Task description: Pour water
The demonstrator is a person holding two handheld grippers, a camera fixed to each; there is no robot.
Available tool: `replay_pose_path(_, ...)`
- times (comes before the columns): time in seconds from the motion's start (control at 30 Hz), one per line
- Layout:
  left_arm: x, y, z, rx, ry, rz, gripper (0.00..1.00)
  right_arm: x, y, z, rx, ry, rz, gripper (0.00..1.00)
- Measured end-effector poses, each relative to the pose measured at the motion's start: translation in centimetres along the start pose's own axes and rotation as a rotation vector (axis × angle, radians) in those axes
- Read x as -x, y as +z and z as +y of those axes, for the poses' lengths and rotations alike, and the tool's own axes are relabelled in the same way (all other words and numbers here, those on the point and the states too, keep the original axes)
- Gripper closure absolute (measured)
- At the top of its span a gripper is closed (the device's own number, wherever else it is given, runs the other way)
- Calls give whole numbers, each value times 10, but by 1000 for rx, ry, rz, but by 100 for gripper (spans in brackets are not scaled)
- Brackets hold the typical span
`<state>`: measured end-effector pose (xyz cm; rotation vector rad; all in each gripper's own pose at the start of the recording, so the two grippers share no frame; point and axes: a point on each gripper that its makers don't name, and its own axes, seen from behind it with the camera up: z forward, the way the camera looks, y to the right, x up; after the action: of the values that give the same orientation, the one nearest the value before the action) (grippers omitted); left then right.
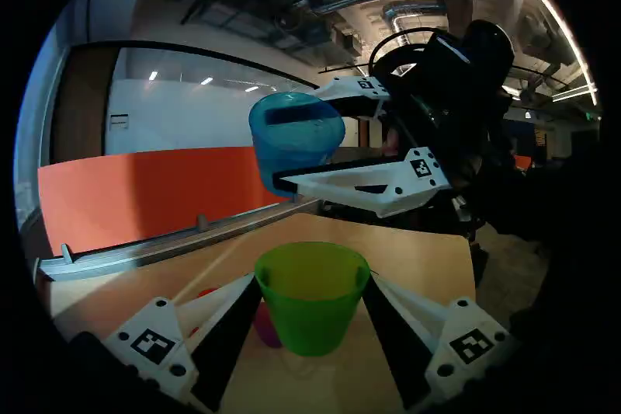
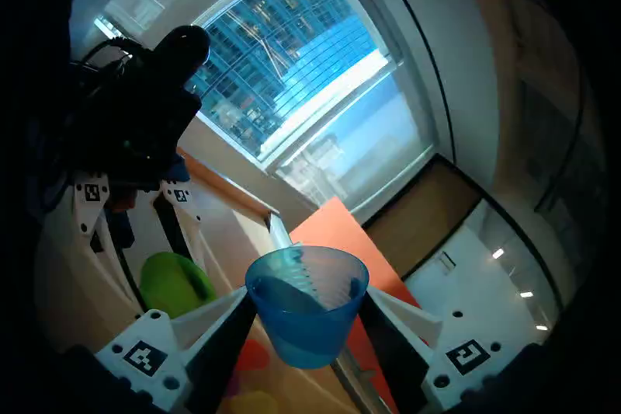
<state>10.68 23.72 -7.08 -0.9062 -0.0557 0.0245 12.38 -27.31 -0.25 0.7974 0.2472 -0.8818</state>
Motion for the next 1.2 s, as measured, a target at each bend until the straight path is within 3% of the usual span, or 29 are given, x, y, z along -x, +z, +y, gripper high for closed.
replay_pose_path(0.77,-4,5,4,13,-1,10,13,-4,5,14,37,-177,-22,12)
replay_pose_path(1.2,-6,6,5,16,-3,12,13,-5,5,16,52,-217,-22,12)
